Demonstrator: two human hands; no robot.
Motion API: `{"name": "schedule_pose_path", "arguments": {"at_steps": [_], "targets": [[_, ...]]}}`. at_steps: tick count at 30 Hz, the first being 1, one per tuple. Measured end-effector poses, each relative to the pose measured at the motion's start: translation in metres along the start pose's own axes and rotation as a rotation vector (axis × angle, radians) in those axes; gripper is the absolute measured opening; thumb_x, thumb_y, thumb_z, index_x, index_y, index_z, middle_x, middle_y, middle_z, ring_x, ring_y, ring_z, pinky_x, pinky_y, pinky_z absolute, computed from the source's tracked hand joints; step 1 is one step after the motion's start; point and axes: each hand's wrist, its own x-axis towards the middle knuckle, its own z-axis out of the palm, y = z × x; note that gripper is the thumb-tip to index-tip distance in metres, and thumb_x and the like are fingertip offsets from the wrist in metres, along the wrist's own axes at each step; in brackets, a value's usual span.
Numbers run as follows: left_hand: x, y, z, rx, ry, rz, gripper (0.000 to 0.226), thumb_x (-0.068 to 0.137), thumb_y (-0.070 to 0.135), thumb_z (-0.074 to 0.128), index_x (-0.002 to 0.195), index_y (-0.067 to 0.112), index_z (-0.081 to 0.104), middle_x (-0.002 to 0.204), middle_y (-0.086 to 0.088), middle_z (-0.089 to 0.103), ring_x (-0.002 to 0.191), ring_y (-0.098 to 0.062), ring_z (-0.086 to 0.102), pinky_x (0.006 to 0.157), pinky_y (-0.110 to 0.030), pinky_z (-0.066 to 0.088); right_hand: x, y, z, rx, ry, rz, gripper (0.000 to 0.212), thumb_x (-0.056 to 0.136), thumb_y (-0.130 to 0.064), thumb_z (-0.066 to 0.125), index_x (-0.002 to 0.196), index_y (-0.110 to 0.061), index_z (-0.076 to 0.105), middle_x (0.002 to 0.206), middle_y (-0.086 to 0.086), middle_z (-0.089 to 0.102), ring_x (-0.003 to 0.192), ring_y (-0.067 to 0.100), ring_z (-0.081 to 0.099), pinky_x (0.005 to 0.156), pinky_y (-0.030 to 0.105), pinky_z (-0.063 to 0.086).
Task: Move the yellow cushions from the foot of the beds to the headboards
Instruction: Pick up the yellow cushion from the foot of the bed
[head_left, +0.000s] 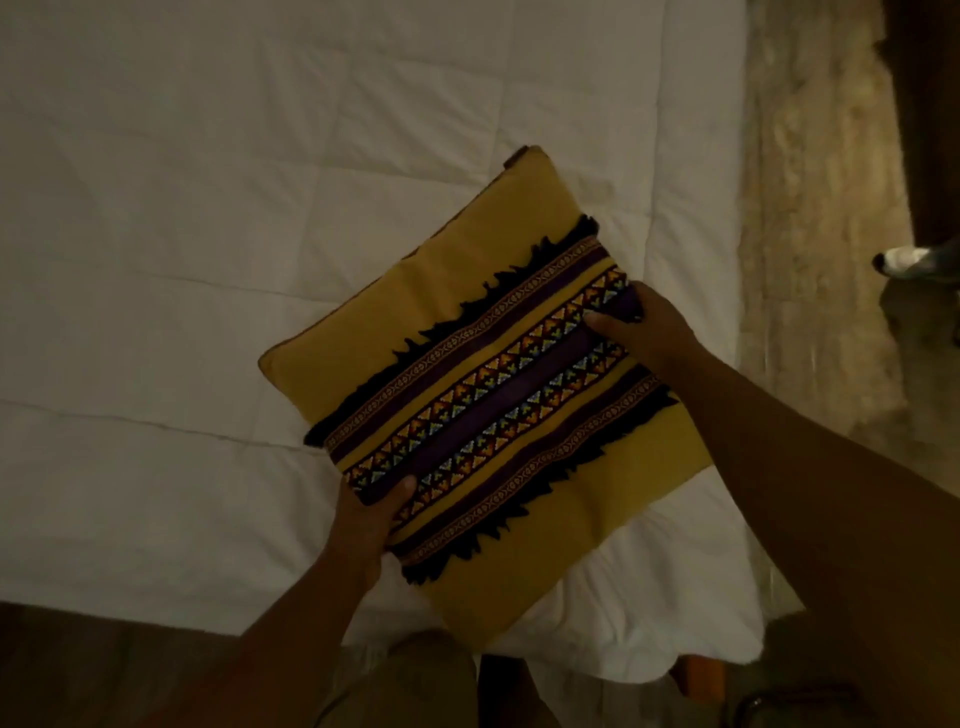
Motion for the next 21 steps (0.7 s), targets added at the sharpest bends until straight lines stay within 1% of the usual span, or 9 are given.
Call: {"name": "schedule_pose_path", "arguments": {"at_steps": [2,5,7,9,11,15,17,18,21], "targets": [[-0.005,-0.018,0.003,-0.019,0.038,-0.041,0.080,0.082,0.016,0.075,0.148,0.032,0.033,0.140,-0.007,0.055,0.124,-0.031,0.056,0.096,-0.065,0.047,0.012,-0.003,0.008,-0.064,-0.053,-0.018,0.062,0.077,-0.058,0.074,0.128,-0.026,0.057,0.123,-0.001,0.066,0.114,0.024,0.062,0.097,0.040,0.050],[-0.010,-0.045,0.006,-0.012,0.096,-0.122,0.086,0.081,0.021,0.076,0.151,0.032,0.027,0.144,-0.008,0.051,0.125,-0.031,0.055,0.098,-0.064,0.047,0.027,0.002,0.025,-0.173,-0.109,-0.013,0.068,0.077,-0.059,0.074,0.133,-0.027,0.053,0.131,0.002,0.062,0.118,0.025,0.059,0.090,0.033,0.043],[-0.008,-0.059,0.005,0.002,0.138,-0.147,0.088,0.079,0.025,0.078,0.151,0.028,0.027,0.145,-0.009,0.050,0.126,-0.032,0.053,0.099,-0.063,0.047,0.034,0.015,0.041,-0.256,-0.145,-0.002,0.073,0.079,-0.058,0.072,0.139,-0.024,0.048,0.136,0.006,0.059,0.122,0.028,0.057,0.091,0.035,0.044],[-0.001,-0.067,0.002,0.075,0.181,-0.150,0.093,0.076,0.027,0.080,0.151,0.026,0.026,0.147,-0.010,0.046,0.130,-0.033,0.049,0.102,-0.062,0.045,0.037,0.035,0.054,-0.305,-0.168,0.040,0.081,0.081,-0.056,0.072,0.147,-0.020,0.041,0.141,0.010,0.054,0.126,0.032,0.054,0.101,0.044,0.047],[0.009,-0.072,-0.002,0.130,0.190,-0.163,0.096,0.072,0.029,0.083,0.150,0.027,0.027,0.146,-0.010,0.047,0.130,-0.033,0.049,0.100,-0.062,0.046,0.040,0.053,0.060,-0.300,-0.149,0.084,0.086,0.081,-0.055,0.073,0.149,-0.019,0.037,0.144,0.011,0.052,0.129,0.033,0.053,0.105,0.051,0.045],[0.023,-0.080,-0.005,0.159,0.191,-0.170,0.106,0.061,0.036,0.086,0.150,0.026,0.028,0.147,-0.009,0.047,0.130,-0.029,0.049,0.103,-0.058,0.045,0.053,0.066,0.060,-0.310,-0.140,0.088,0.087,0.078,-0.057,0.074,0.149,-0.022,0.037,0.143,0.009,0.053,0.127,0.032,0.054,0.104,0.049,0.047],[0.027,-0.083,-0.003,0.174,0.212,-0.161,0.106,0.065,0.033,0.086,0.152,0.026,0.024,0.150,-0.007,0.042,0.129,-0.022,0.047,0.107,-0.048,0.042,0.058,0.069,0.062,-0.300,-0.135,0.085,0.087,0.077,-0.058,0.074,0.148,-0.024,0.038,0.142,0.008,0.054,0.126,0.031,0.055,0.103,0.048,0.048],[0.029,-0.085,-0.002,0.195,0.225,-0.153,0.107,0.067,0.031,0.086,0.153,0.025,0.022,0.152,-0.007,0.040,0.131,-0.021,0.045,0.109,-0.046,0.040,0.060,0.071,0.064,-0.302,-0.129,0.085,0.088,0.077,-0.059,0.075,0.148,-0.025,0.037,0.142,0.008,0.054,0.126,0.032,0.055,0.104,0.049,0.047],[0.032,-0.087,-0.001,0.257,0.236,-0.130,0.108,0.069,0.030,0.085,0.154,0.021,0.020,0.155,-0.008,0.036,0.139,-0.026,0.039,0.115,-0.050,0.033,0.057,0.073,0.068,-0.339,-0.093,0.084,0.089,0.077,-0.061,0.072,0.150,-0.024,0.036,0.143,0.011,0.052,0.128,0.034,0.052,0.104,0.054,0.045]]}}
